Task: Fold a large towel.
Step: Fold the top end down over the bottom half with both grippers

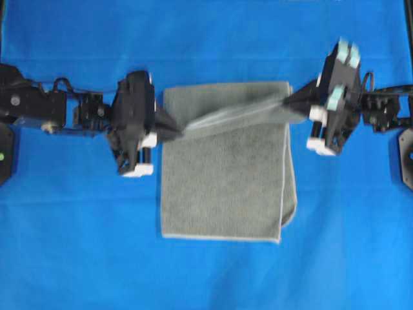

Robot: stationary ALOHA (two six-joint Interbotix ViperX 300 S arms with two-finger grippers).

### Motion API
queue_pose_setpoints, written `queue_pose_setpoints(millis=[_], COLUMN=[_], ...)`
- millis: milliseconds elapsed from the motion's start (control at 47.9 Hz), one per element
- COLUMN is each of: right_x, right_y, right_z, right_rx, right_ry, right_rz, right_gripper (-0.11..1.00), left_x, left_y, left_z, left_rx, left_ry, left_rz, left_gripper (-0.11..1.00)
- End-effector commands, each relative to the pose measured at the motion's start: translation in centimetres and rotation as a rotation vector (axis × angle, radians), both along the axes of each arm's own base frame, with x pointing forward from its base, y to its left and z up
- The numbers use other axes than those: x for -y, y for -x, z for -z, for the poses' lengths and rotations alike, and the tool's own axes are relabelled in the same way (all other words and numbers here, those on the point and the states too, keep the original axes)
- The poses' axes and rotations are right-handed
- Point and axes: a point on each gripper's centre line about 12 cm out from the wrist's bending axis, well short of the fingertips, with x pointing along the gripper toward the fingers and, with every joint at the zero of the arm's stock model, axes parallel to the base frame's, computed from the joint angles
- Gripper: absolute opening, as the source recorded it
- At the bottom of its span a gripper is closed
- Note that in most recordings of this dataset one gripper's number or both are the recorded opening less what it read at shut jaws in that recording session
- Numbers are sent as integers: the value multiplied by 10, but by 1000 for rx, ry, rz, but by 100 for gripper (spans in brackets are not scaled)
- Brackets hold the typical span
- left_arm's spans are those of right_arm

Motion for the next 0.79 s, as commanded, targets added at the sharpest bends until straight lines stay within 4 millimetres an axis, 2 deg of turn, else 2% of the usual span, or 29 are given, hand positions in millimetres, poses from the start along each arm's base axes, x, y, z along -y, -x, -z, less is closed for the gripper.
queue_pose_setpoints(millis=[0, 146, 375, 501, 626, 772], right_x=[-25, -62, -103, -116, -121, -124], right_y=[-1, -8, -27, -34, -36, -36], right_z=[10, 30, 44, 43, 43, 43], right_rx=[-58, -144, -206, -203, -205, -197], right_ry=[-53, -136, -189, -196, -208, -234], right_rz=[-17, -60, -119, -146, -146, -144], right_gripper=[3, 3, 3, 3, 3, 3], left_x=[25, 58, 88, 102, 113, 115], left_y=[6, 9, 6, 2, -1, -3], left_z=[9, 33, 47, 46, 45, 44], left_rx=[-40, -109, -144, -140, -136, -131], left_ry=[2, -1, 36, 49, 50, 56], left_rz=[71, 161, 196, 215, 240, 239], left_gripper=[3, 3, 3, 3, 3, 3])
